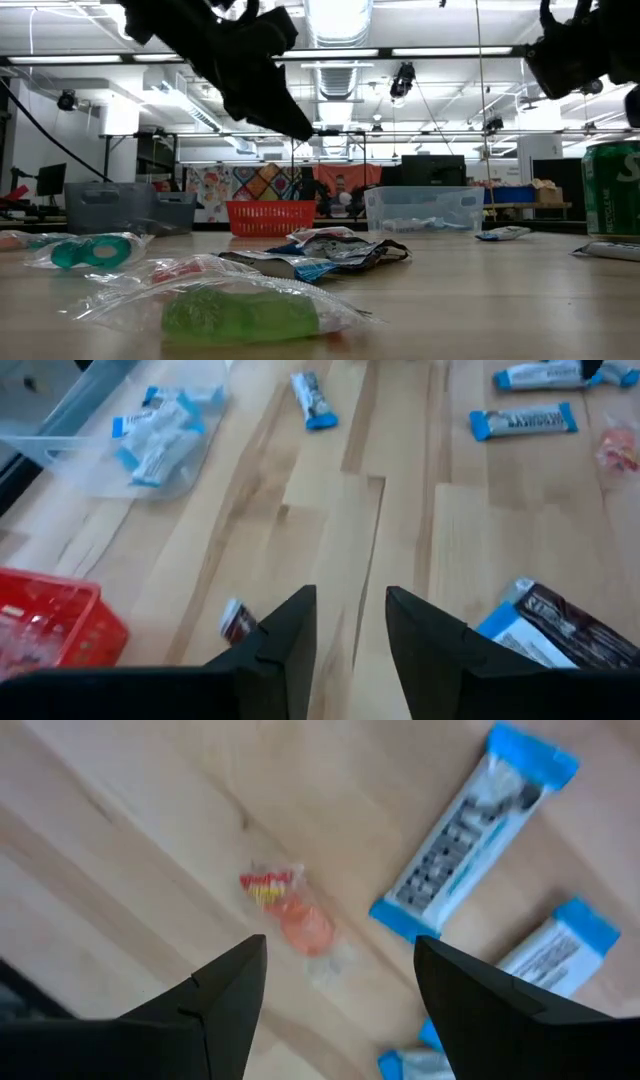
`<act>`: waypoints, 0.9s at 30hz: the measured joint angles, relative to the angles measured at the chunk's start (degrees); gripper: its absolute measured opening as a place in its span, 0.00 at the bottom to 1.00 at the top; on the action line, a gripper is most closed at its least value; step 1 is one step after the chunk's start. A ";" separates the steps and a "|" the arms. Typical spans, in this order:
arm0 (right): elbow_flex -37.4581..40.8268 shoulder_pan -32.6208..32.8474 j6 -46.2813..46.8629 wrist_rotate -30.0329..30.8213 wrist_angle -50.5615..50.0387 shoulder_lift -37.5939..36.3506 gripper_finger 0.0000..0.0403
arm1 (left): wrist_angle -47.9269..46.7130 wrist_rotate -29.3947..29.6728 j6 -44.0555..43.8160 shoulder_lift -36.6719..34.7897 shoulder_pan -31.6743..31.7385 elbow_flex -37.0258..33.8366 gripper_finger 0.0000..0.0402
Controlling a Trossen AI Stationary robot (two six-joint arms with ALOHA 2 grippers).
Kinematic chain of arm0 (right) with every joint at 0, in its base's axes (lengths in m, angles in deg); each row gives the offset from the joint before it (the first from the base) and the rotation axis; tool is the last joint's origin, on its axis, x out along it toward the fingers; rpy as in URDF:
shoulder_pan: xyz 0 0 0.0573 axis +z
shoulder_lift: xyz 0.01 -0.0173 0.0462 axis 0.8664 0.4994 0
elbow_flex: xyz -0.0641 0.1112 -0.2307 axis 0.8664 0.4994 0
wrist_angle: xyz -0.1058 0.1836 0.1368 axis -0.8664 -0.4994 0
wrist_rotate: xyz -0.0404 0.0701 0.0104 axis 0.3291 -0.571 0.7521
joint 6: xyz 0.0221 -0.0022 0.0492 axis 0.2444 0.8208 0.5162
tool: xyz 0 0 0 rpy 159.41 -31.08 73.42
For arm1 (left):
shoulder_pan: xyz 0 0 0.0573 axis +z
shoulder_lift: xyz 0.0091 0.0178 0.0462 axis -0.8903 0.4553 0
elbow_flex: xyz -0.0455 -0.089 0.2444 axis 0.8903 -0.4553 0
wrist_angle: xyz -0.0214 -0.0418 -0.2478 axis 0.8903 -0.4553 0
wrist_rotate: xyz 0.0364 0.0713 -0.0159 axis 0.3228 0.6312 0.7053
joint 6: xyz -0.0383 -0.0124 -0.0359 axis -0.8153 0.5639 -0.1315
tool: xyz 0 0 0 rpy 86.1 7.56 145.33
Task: Sort candy
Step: Put the brown chocolate into the black bin
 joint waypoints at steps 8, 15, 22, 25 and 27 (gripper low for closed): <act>0.00 -0.09 -4.19 10.01 0.09 0.00 0.61 | 21.71 2.64 2.46 4.90 0.00 -9.07 0.43; 0.02 -0.11 -6.06 14.86 0.92 0.00 0.61 | 36.25 9.13 3.96 14.29 0.15 -13.98 0.52; 0.00 -0.12 -7.34 15.90 1.40 0.00 0.61 | 38.71 12.53 2.75 19.86 0.46 -13.45 0.51; 0.02 -0.14 -7.50 16.67 1.43 0.00 0.61 | 38.88 13.08 2.68 21.30 1.04 -12.68 0.51; 0.00 -0.22 -7.55 16.73 1.49 0.00 0.61 | 38.80 13.17 2.26 22.16 1.58 -12.60 0.51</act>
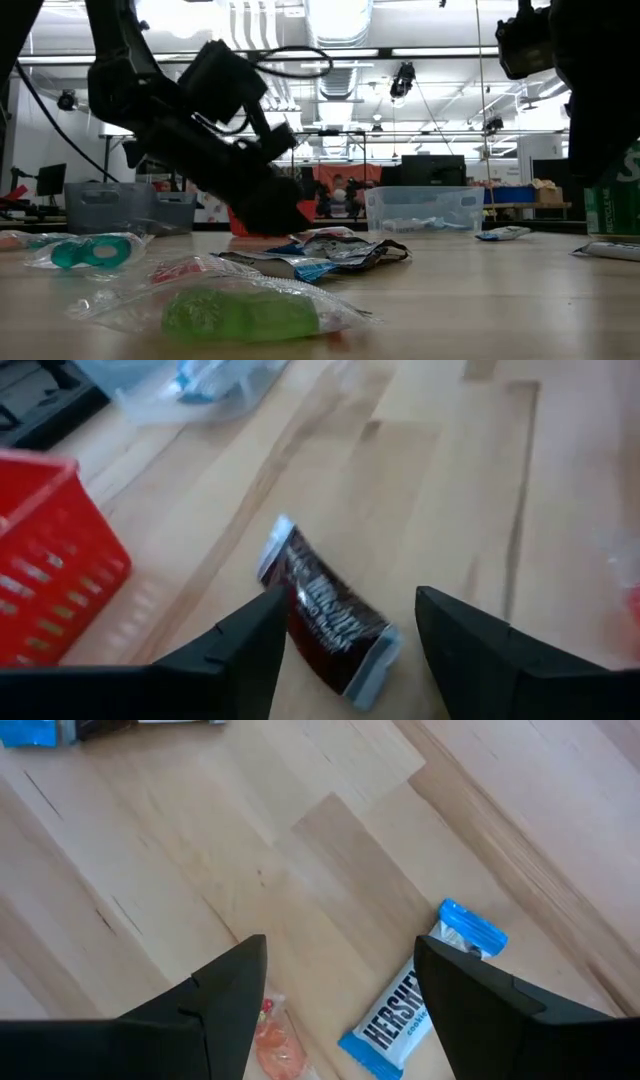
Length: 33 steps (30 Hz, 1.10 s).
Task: Sort candy
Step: Put the brown chocolate into the black bin
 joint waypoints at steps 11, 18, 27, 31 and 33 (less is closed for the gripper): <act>0.02 -0.02 -0.04 0.12 0.36 0.00 0.61 | -0.46 -1.77 -1.80 1.48 0.65 0.03 0.20; 0.00 -0.02 -0.04 1.34 1.18 0.00 0.61 | -5.68 -10.02 -2.60 -6.02 0.40 -0.24 0.05; 0.01 -0.34 -1.13 4.69 1.67 0.00 0.61 | -48.57 -7.86 -4.29 -33.85 3.86 4.85 0.03; 0.02 -1.03 -3.94 6.31 2.88 0.00 0.61 | -65.38 0.89 -7.05 -42.23 10.16 5.91 0.03; 0.00 -1.34 -5.28 6.46 3.38 0.00 0.61 | -70.26 4.09 -8.97 -45.43 14.61 5.70 0.02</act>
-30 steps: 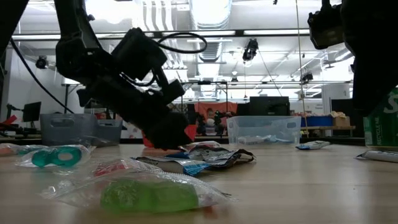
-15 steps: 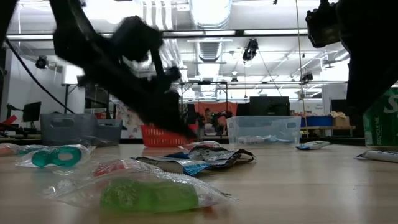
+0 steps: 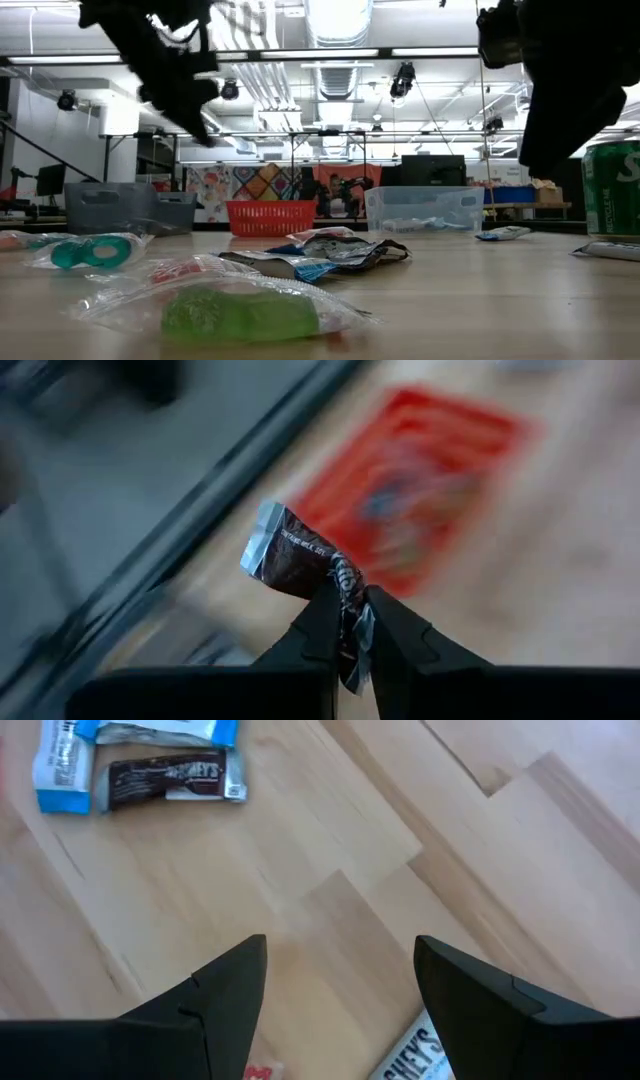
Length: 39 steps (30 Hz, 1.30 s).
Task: Sort candy
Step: Put the brown chocolate into the black bin, then put the orange gummy into the red bin
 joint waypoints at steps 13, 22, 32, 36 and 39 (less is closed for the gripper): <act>0.02 -0.21 -3.23 0.38 0.78 0.00 0.61 | -14.58 -2.73 -6.07 0.65 27.56 -2.30 0.12; 0.02 -1.33 -7.91 0.37 0.83 0.00 0.61 | -16.78 -8.89 -5.47 2.03 25.72 -1.02 0.33; 0.02 -7.46 -22.98 0.37 2.44 0.00 0.61 | -21.66 -18.69 -22.27 -1.97 1.14 3.09 0.38; 0.02 -9.97 -28.81 0.14 3.56 0.00 0.61 | -25.68 -18.72 -34.91 -1.14 -10.62 4.53 0.39; 0.02 -11.39 -31.57 -1.44 4.02 0.00 0.61 | -28.07 -19.35 -44.38 0.28 -18.75 4.55 0.39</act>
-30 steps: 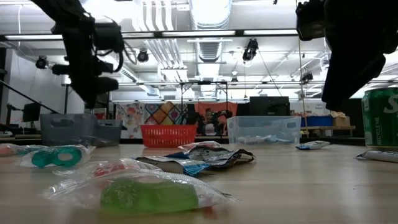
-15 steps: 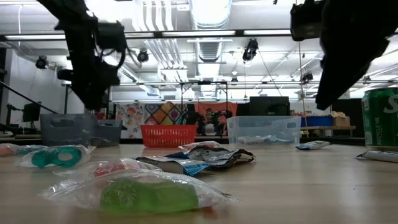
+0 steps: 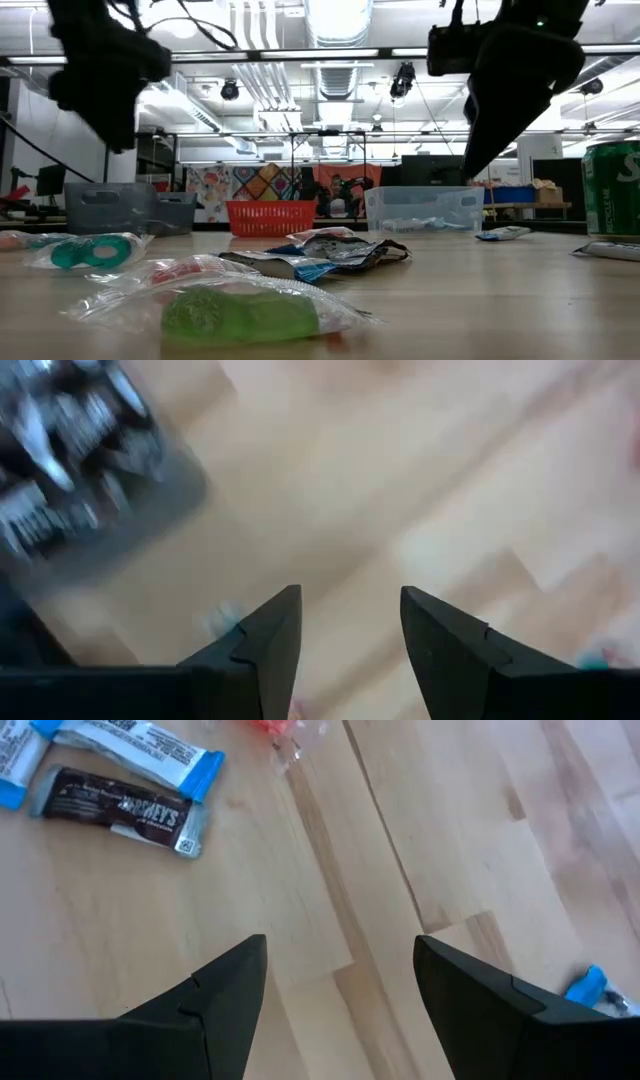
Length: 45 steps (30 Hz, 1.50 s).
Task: Sort candy
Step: Put the orange gummy into the red bin
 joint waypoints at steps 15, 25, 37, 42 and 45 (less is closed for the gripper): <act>0.00 -4.08 -6.31 -4.28 3.20 0.00 0.61 | -7.23 -12.23 -26.64 18.34 -19.84 -2.28 0.37; 0.00 -4.06 -5.30 -7.29 3.21 0.00 0.61 | 1.39 -13.08 -26.88 21.19 -18.77 -9.03 0.32; 0.00 -4.06 -5.17 -7.27 4.17 0.00 0.61 | 3.91 -12.97 -25.91 21.07 -18.77 -9.28 0.18; 0.00 -4.04 -5.17 -7.29 4.21 0.00 0.61 | 1.69 -12.86 -23.67 21.04 -18.78 -5.23 0.02; 0.00 -4.03 -5.32 -7.27 4.21 0.00 0.61 | 0.28 -12.73 -20.39 20.95 -19.11 -1.36 0.03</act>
